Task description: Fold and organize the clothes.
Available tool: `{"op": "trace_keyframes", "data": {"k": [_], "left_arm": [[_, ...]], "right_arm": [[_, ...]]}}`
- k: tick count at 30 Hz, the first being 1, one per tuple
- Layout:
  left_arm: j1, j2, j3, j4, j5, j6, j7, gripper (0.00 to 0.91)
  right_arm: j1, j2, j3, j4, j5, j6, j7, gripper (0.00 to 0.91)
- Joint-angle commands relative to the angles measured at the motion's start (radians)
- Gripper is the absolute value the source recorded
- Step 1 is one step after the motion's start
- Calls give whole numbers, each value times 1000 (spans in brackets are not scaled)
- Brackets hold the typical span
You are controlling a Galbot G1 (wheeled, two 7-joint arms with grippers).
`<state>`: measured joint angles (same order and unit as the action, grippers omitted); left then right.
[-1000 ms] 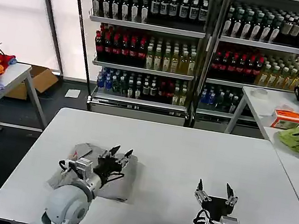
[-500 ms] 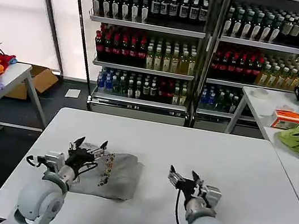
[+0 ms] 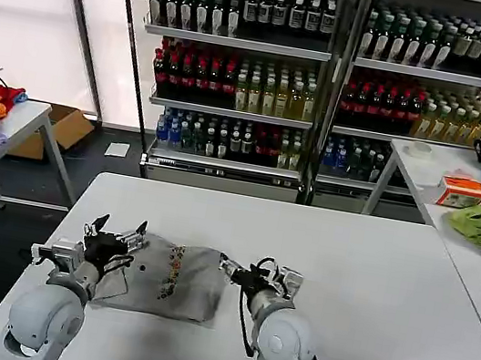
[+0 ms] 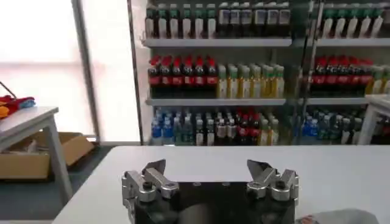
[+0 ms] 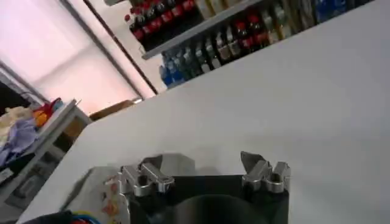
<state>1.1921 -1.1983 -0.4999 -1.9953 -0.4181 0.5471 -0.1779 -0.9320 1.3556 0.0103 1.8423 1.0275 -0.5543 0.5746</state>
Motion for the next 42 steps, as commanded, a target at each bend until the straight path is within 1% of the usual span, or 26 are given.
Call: {"op": "trace_keyframes", "data": {"k": [1, 2, 3, 4, 5, 7, 9, 14, 16, 19, 21, 22, 23, 24, 25, 35, 38, 42], "left_arm": [[4, 13, -19, 22, 22, -5, -1, 907], [6, 12, -20, 22, 22, -5, -2, 907], [9, 12, -21, 21, 22, -5, -2, 907], [10, 12, -22, 20, 22, -5, -2, 907], [13, 11, -22, 17, 22, -5, -2, 907], [15, 11, -22, 15, 21, -3, -1, 907], [18, 10, -22, 10, 21, 0, -2, 907], [39, 11, -28, -5, 18, 3, -2, 907], [48, 9, -33, -11, 17, 4, -2, 907], [57, 3, -34, -20, 16, 4, -3, 907], [59, -4, -33, -25, 16, 6, -3, 907], [60, -6, -33, -26, 16, 6, -3, 907], [63, -9, -31, -28, 17, 7, -3, 907], [66, -11, -29, -30, 17, 8, -3, 907], [69, -13, -28, -31, 18, 9, -3, 907], [85, -20, -28, -45, 17, 18, -6, 907], [86, -19, -31, -48, 16, 18, -8, 907], [84, -17, -43, -59, 7, 21, -10, 907]], "right_arm": [[60, 67, -69, -92, 58, 3, 30, 806], [59, 70, -70, -92, 57, 4, 33, 796], [58, 75, -72, -94, 57, 4, 37, 746], [58, 76, -75, -96, 56, 4, 39, 715], [58, 77, -77, -100, 52, 6, 38, 705], [61, 82, -86, -112, 45, 11, 38, 705], [63, 95, -82, -131, 42, 21, 46, 675], [58, 113, -64, -148, 43, 31, 56, 675], [49, 113, -48, -145, 43, 31, 61, 705], [42, 109, -35, -149, 45, 32, 60, 705], [39, 112, -34, -155, 43, 37, 61, 645], [38, 115, -34, -156, 42, 40, 61, 312], [37, 117, -32, -158, 41, 47, 64, 121], [35, 118, -30, -159, 38, 55, 62, 121], [32, 115, -29, -157, 36, 62, 57, 0], [0, 69, -15, -107, -18, 77, 31, 0], [-16, 43, -8, -71, -30, 69, 19, 0], [-20, -1, 8, -36, -29, 46, 17, 0]]}}
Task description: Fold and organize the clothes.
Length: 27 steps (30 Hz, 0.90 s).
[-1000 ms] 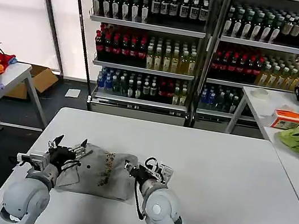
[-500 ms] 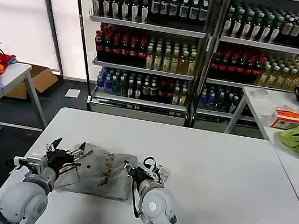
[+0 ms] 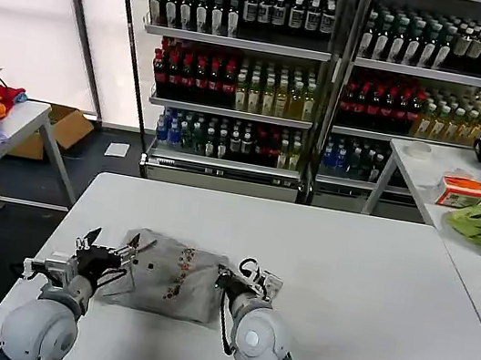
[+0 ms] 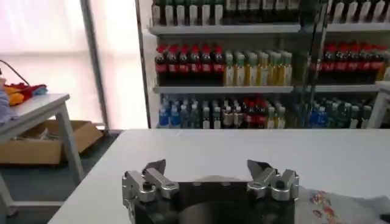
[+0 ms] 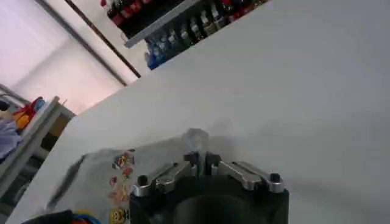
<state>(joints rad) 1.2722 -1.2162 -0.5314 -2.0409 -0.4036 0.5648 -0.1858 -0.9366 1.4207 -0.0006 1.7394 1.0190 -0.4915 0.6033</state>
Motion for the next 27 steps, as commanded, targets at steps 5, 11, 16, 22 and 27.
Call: {"op": "trace_keyframes", "data": {"k": [5, 11, 16, 22, 27], "left_arm": [[11, 4, -26, -22, -14, 4, -3, 907], [13, -7, -24, -29, -17, 4, -5, 907], [16, -17, -19, -33, -16, 4, -7, 907], [21, -23, -15, -42, -16, 9, -9, 907], [31, -28, -14, -43, -14, 8, -8, 907]], "right_arm": [[7, -180, 51, 112, 31, -87, 12, 0], [77, -341, 81, 85, 71, -91, 33, 0], [113, -401, 77, 12, 40, -90, 14, 0], [173, -367, 65, -110, -106, -88, -56, 0], [227, -311, 54, -213, -212, -87, -109, 0]]}}
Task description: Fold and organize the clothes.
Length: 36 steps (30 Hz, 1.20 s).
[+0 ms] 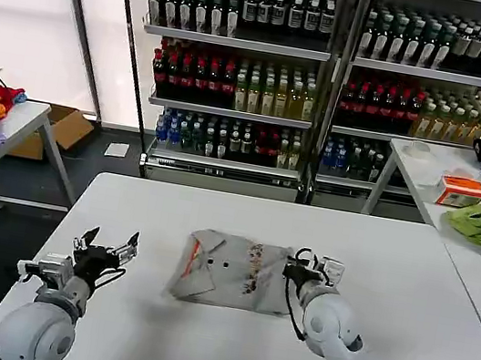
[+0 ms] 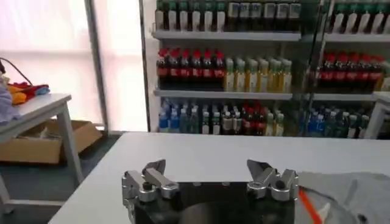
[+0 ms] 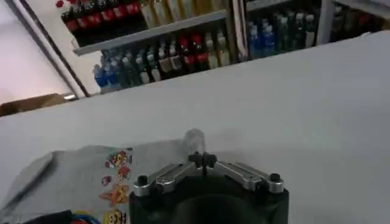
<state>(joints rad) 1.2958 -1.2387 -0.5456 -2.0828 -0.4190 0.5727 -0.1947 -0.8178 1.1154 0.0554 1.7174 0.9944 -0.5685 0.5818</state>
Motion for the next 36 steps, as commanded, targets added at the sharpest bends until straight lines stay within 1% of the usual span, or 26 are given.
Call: {"op": "trace_keyframes", "data": {"k": [1, 3, 4, 5, 8, 10, 11, 12, 14, 16, 18, 21, 23, 25, 27, 30, 36], "left_arm": [[8, -7, 0, -2, 1, 1, 1, 907], [9, -6, -1, -7, 0, 1, 1, 907], [10, -6, -1, -8, 0, 2, 1, 907], [11, -5, -3, -9, -1, 2, 1, 907], [13, -4, -3, -5, -1, 1, 2, 907], [10, -6, -1, -2, -1, 1, 2, 907], [7, -8, 3, 1, 0, 1, 1, 907], [6, -9, 5, 3, 0, 1, 2, 907], [1, -14, 12, 4, 2, 2, 1, 907], [1, -17, 15, 5, 3, 3, 1, 907], [5, -24, 18, 3, 7, 3, 2, 907], [21, -24, 14, -4, 10, 3, 3, 907], [34, -24, 7, -13, 9, 3, 4, 907], [43, -23, -2, -23, 9, 3, 5, 907], [53, -22, -10, -31, 8, 3, 6, 907], [65, -23, -16, -35, 8, 2, 6, 907], [70, -26, -17, -34, 8, 2, 7, 907]], "right_arm": [[114, 0, -4, -206, -195, -11, -92, 0], [121, 15, -5, -235, -226, -11, -95, 0], [120, 17, 0, -236, -236, -11, -96, 181], [117, 15, 7, -228, -249, -11, -99, 907], [98, -2, 27, -184, -297, -10, -110, 907], [84, -7, 45, -142, -349, -9, -108, 907], [72, -6, 58, -97, -396, -8, -104, 907], [63, -5, 63, -70, -400, -6, -102, 907], [38, 3, 57, 35, -404, -9, -94, 907], [27, 15, 40, 76, -422, -7, -99, 907], [21, 43, 1, 108, -443, -7, -100, 907], [38, 99, -65, 69, -465, 5, -109, 907], [57, 138, -106, 8, -480, 8, -102, 907], [66, 153, -136, -34, -477, 3, -90, 907], [69, 163, -147, -62, -465, -3, -80, 907], [68, 182, -152, -100, -416, -10, -48, 907], [53, 175, -151, -109, -414, -10, -40, 907]]}}
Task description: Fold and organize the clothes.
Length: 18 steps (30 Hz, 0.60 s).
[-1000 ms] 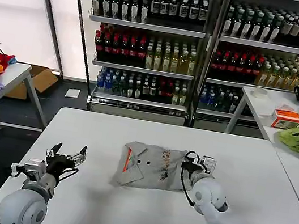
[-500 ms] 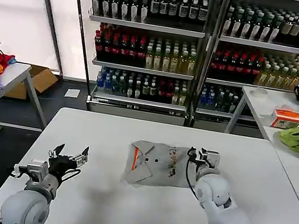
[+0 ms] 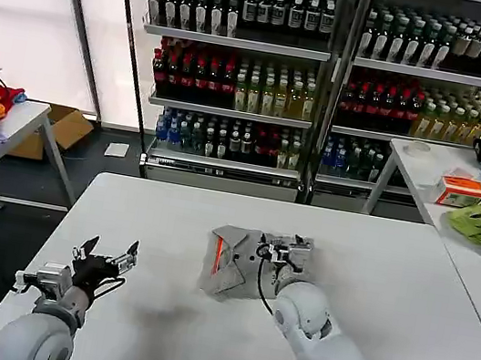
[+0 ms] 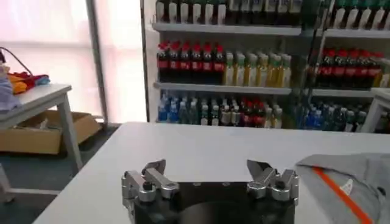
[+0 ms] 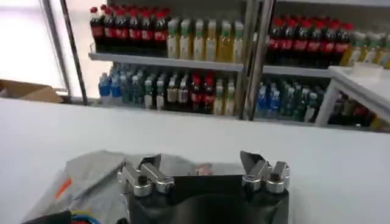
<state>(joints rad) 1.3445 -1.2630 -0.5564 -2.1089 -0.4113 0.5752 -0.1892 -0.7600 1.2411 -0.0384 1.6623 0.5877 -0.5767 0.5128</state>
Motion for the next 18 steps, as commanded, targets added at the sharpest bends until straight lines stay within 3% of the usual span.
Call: {"op": "trace_keyframes", "data": {"k": [1, 18], "left_arm": [[21, -3, -5, -8, 1, 0, 1, 907], [44, 0, -7, -15, 1, 0, 8, 907]], "right_arm": [[-6, 48, -57, -55, -7, -2, 30, 907], [21, 85, -4, -163, 59, 11, 12, 907]]}}
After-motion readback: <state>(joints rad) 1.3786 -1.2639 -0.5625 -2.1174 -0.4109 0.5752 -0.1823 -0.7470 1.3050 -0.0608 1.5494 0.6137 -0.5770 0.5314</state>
